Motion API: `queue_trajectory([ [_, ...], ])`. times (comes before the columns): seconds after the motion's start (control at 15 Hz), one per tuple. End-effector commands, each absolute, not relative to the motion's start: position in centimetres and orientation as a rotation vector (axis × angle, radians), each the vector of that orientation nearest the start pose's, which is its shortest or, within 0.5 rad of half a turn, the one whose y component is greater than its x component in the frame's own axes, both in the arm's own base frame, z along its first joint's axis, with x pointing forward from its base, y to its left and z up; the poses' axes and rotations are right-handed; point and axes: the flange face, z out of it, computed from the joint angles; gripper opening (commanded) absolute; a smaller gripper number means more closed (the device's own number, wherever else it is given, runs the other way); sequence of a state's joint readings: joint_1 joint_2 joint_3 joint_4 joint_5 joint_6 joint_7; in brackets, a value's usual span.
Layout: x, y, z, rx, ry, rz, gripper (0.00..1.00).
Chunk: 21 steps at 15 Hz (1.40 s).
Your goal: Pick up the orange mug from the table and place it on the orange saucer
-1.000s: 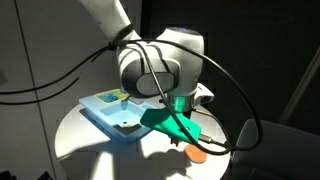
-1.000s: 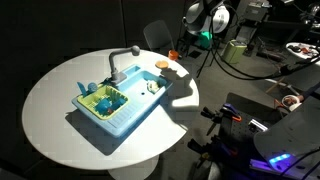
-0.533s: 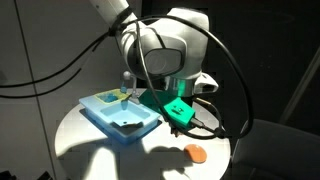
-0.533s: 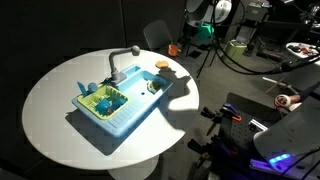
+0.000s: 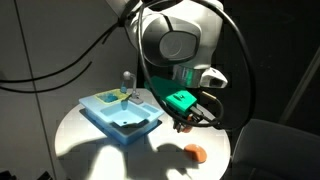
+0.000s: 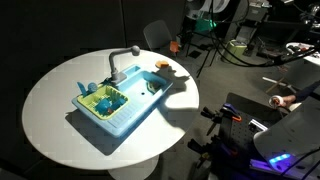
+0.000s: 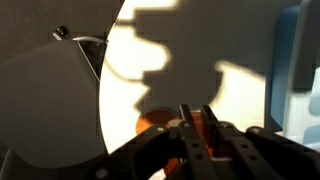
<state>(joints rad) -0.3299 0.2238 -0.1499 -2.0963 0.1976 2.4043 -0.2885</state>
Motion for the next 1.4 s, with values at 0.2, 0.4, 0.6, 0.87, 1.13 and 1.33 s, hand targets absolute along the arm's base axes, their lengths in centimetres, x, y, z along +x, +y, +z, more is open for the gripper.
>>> queue_trajectory([
  [0.2,53.9,-29.1,32.3,-3.015,0.649,-0.130,0.04],
  [0.4,54.8,-30.1,31.8,-3.022,0.672,-0.144,0.04],
  [0.6,55.8,-31.1,30.9,-3.036,0.683,-0.148,0.04],
  [0.87,56.9,-32.2,29.0,-3.061,0.686,-0.128,0.04],
  [1.13,58.0,-32.9,27.1,-3.093,0.655,-0.108,0.04],
  [1.33,58.9,-33.2,26.0,-3.127,0.615,-0.097,0.04],
])
